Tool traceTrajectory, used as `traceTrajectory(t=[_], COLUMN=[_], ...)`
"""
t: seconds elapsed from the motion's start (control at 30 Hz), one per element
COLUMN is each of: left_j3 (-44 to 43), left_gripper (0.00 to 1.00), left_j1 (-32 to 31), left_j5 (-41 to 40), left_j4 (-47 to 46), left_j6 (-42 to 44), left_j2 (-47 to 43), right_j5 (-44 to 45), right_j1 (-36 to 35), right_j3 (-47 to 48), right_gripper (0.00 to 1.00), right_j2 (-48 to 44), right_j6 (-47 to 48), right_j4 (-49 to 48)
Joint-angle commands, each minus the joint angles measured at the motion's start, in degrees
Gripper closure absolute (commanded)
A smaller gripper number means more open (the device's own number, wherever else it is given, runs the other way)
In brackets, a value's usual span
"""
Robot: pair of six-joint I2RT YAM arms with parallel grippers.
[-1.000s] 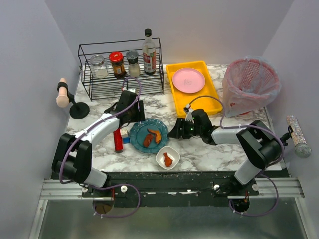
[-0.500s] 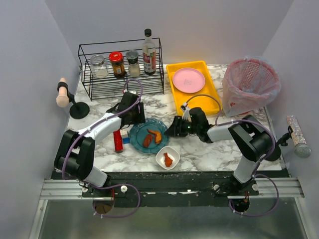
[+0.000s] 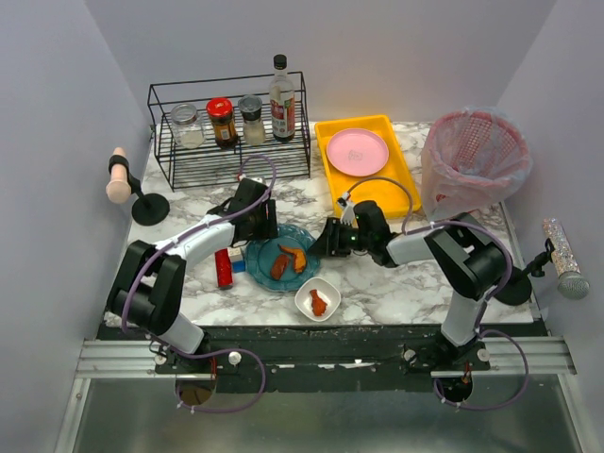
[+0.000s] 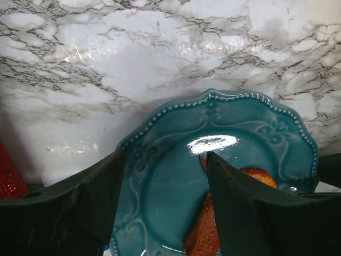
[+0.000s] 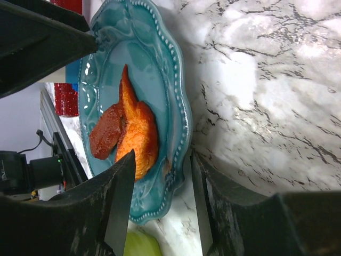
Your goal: Clear the kitchen counter
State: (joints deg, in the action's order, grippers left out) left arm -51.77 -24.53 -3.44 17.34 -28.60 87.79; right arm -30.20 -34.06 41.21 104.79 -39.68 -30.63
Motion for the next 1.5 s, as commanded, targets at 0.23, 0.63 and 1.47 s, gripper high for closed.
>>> traceTrajectory(t=[0.23,0.63,1.47], left_j3=[1.23,1.14,1.05], left_gripper=[0.27,0.27,0.25], left_j1=[-0.87,-0.95,-1.22], left_j5=[-0.51,1.16,-4.81], left_j4=[-1.7,-2.49,-1.79], left_j6=[-0.84,-0.76,-1.46], left_j2=[2.21,4.49,-2.62], right_j5=[-0.65,-0.57,11.82], right_j1=[-1.53,-2.15,-2.15], right_j3=[1.5,3.17,-1.92], right_gripper=[0.5,0.51,0.99], right_j2=[4.8,7.53,-2.75], right_j6=[-0.05,-0.48,1.27], right_j4=[1.89,1.63,4.79])
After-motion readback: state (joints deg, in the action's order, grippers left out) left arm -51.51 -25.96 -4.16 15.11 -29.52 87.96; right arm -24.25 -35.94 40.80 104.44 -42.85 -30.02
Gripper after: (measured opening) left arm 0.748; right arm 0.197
